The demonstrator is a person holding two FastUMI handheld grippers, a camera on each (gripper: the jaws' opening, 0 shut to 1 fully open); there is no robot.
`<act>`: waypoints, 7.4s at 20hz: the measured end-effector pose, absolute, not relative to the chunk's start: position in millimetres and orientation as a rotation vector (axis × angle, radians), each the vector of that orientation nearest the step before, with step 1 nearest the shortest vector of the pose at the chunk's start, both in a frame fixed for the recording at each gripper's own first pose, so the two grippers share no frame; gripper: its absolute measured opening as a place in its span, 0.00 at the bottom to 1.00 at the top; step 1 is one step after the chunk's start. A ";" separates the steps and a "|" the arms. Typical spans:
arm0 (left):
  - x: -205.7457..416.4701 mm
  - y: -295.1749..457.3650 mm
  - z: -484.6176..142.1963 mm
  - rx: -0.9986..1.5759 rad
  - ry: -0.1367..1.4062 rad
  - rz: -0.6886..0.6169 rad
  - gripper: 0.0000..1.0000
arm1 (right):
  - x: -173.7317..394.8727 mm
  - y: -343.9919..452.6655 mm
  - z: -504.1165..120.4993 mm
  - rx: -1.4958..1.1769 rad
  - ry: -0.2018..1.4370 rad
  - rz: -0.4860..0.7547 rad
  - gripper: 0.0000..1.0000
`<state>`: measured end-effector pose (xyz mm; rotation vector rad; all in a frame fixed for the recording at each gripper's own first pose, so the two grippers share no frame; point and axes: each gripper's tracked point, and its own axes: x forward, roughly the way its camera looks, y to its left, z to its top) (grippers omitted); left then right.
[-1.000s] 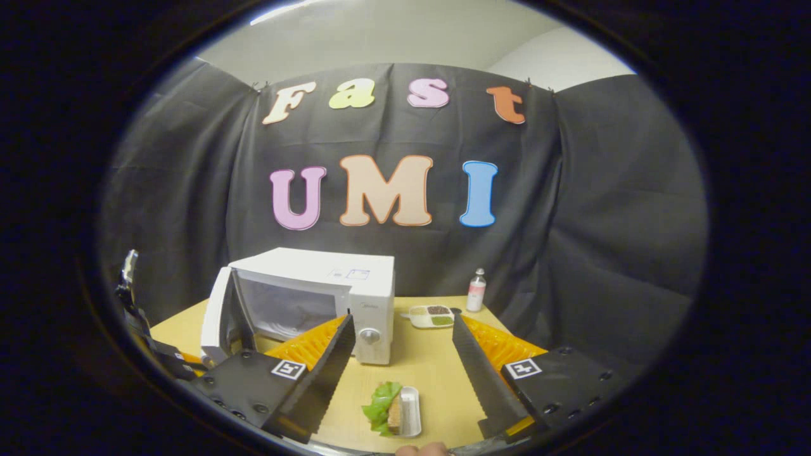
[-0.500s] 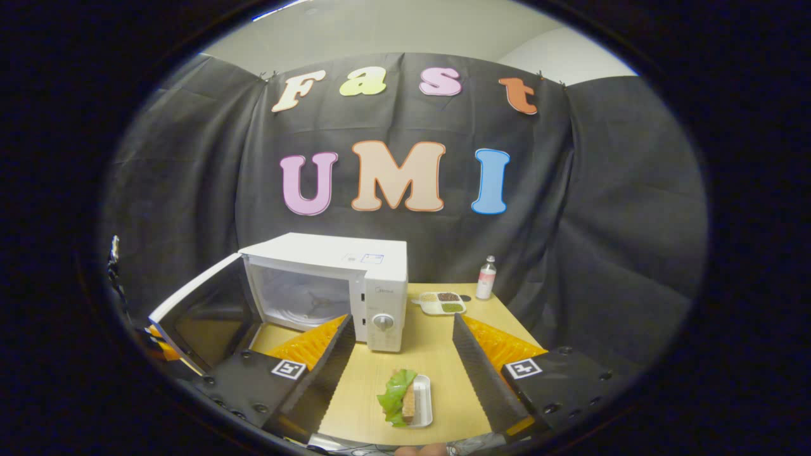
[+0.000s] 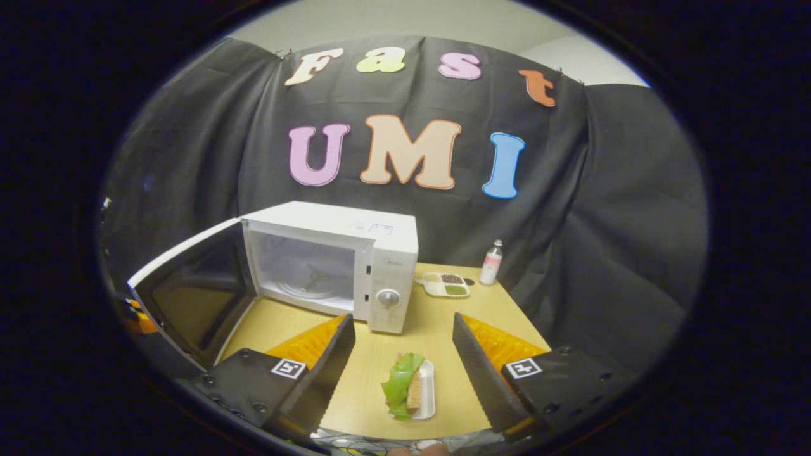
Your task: Open the microwave oven with the left hand, put the food in, and close the microwave oven.
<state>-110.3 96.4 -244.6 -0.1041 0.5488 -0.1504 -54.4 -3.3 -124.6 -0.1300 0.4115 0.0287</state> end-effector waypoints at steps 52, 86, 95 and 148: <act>-44.0 94.8 -19.0 -0.199 0.030 -0.109 0.96 | -27.8 -13.1 -237.1 0.269 0.834 -0.037 0.31; -83.7 171.0 -101.6 -0.173 0.196 -0.105 0.96 | 175.1 255.0 -302.9 1.243 0.630 -0.158 0.44; -99.9 159.4 -114.5 -0.168 0.265 -0.120 0.96 | 214.3 258.5 -335.3 1.291 0.547 -0.276 0.37; -97.0 132.9 -154.8 -0.221 0.366 0.007 0.94 | 63.2 91.1 -61.8 0.111 0.189 0.284 0.92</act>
